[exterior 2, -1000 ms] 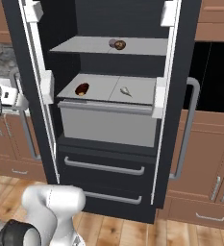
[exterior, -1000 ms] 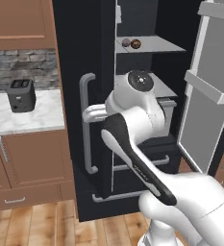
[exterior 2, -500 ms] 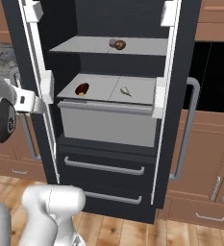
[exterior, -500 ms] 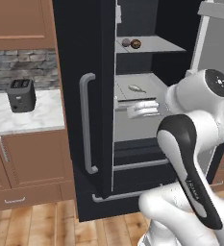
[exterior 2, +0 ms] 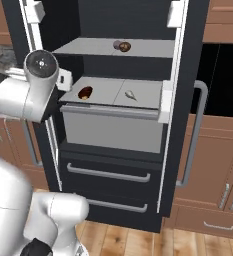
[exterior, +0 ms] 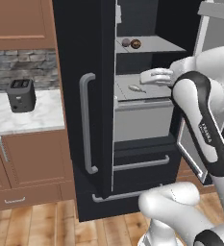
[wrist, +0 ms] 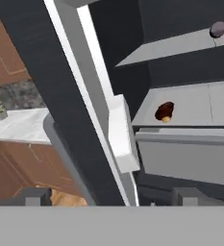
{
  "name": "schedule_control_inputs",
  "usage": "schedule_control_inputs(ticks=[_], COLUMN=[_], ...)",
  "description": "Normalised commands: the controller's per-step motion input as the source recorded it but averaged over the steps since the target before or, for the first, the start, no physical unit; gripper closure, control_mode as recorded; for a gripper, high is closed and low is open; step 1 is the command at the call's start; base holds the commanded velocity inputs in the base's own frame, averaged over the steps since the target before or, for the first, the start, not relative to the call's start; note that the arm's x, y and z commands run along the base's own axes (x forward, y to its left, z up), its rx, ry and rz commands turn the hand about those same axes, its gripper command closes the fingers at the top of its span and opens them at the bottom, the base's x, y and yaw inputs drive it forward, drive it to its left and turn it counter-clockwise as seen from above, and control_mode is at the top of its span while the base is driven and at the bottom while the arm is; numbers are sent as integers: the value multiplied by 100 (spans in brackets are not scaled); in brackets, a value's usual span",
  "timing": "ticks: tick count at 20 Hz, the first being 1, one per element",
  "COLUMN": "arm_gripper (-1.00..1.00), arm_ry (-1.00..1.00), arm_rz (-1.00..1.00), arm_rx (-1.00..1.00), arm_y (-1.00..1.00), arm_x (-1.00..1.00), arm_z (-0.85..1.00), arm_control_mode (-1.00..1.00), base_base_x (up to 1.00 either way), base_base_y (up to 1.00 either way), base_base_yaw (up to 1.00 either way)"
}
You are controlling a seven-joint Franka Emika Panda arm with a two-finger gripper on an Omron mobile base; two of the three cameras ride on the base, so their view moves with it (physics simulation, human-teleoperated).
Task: Gather the eggplant and potato from the fridge and place them on a tray on the dining counter. Then gather the fish and steak from the fridge and place them on the other tray.
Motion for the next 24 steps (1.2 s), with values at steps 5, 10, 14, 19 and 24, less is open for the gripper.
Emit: schedule_control_inputs(ticks=[5, 10, 14, 19, 24], arm_gripper=[-100, -100, -100, -100, -100], arm_ry=[-1, 0, 0, 0, -4], arm_rz=[7, 1, 0, 9, 18], arm_rx=[3, 1, 0, 0, -3], arm_y=[0, 1, 15, 81, 100], arm_x=[100, 100, 100, 93, 29], arm_z=[-1, 0, -8, -23, -25], arm_control_mode=[-100, -100, -100, -100, -100], base_base_x=[0, 0, 0, 0, 0], base_base_y=[0, 0, 0, 0, 0], base_base_yaw=[0, 0, 0, 0, 0])
